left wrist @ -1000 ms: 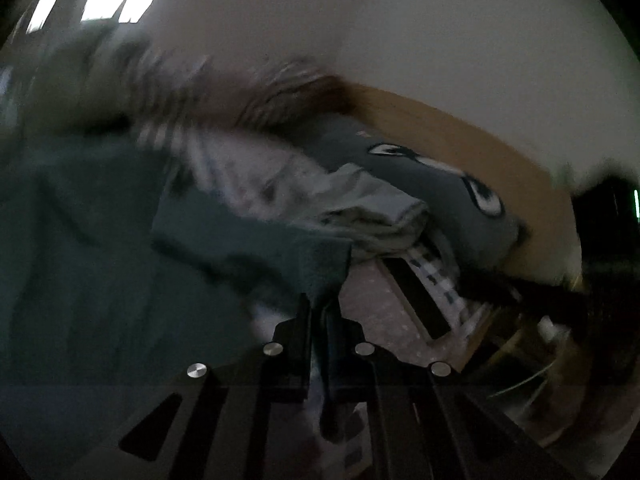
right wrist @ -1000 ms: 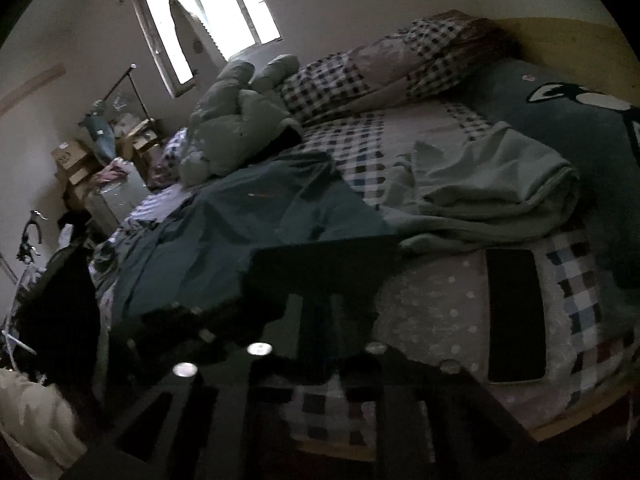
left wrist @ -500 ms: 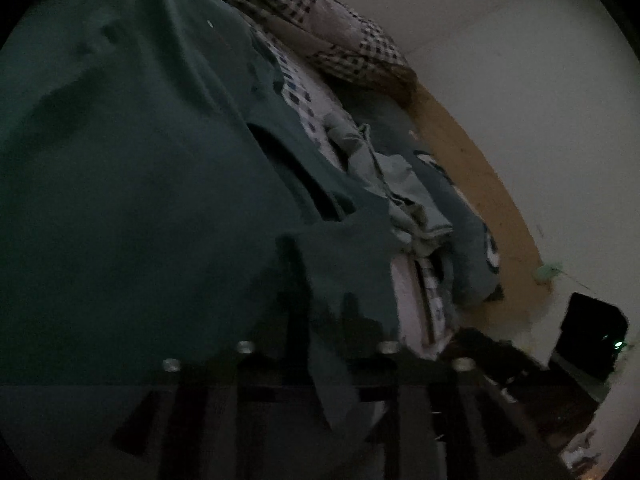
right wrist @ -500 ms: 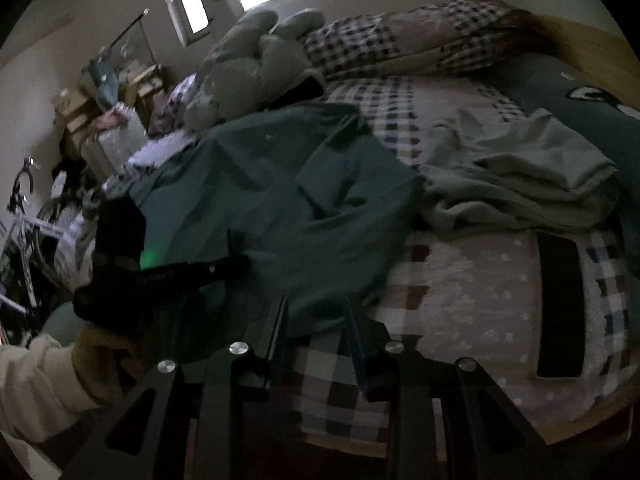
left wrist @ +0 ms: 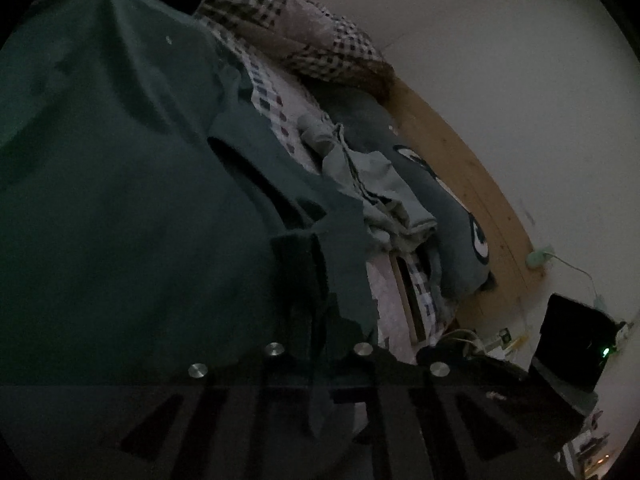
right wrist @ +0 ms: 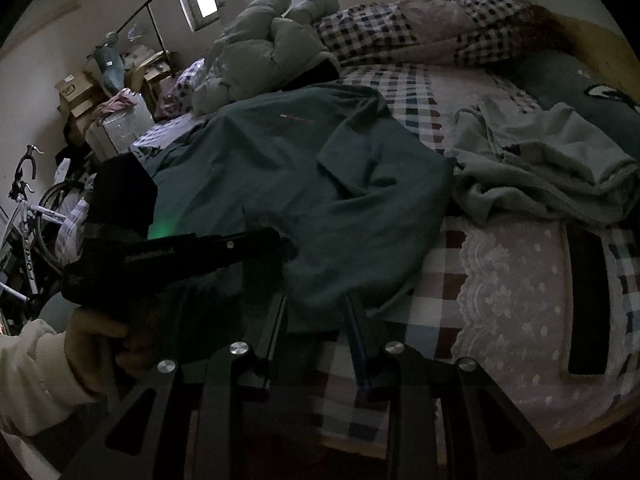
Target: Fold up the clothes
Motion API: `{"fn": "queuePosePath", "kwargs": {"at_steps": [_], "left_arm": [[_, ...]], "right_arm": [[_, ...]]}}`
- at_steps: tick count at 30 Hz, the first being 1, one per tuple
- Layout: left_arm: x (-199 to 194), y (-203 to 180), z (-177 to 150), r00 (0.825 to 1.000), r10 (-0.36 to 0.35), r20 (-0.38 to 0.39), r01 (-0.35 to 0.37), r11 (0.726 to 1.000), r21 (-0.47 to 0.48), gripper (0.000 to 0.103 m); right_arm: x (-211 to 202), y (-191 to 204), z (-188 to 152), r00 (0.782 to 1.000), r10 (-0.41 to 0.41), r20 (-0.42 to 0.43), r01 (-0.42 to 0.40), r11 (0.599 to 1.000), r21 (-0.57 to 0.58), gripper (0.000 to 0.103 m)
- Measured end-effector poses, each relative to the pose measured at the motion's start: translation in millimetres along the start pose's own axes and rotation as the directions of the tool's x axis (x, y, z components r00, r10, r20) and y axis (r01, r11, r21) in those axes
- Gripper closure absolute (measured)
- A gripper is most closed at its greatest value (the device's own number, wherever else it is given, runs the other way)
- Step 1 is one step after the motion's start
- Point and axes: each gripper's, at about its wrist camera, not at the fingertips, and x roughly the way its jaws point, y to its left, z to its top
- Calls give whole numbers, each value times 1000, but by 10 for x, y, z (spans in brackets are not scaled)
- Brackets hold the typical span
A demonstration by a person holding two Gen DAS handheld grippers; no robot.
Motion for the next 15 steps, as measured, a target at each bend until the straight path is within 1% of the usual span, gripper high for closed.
{"fn": "queuePosePath", "kwargs": {"at_steps": [3,6,8,11,12,14,15], "left_arm": [[-126,-23,94,1000,0,30,1,1000,-8,101],[-271,-59,218,998,-19,55,20,1000,-13,101],[-349,-96,334,997,-47,67,48,999,-24,101],[-437,-189,515,995,-62,80,63,998,-12,101],[-467,-221,576,994,-67,84,68,998,-8,101],[-549,-346,750,993,-62,100,59,998,30,102],[-590,-409,837,992,-60,108,55,997,49,102]], "right_arm": [[24,12,-33,1000,0,-4,0,1000,3,71],[53,-26,-49,1000,-21,4,21,1000,24,71],[65,-67,-42,999,-30,13,29,999,42,70],[66,-114,-4,998,-55,32,54,997,48,65],[70,-111,13,996,-80,41,78,996,39,58],[83,-100,46,991,-119,57,118,993,30,56],[98,-98,63,990,-124,62,122,992,33,55]]}}
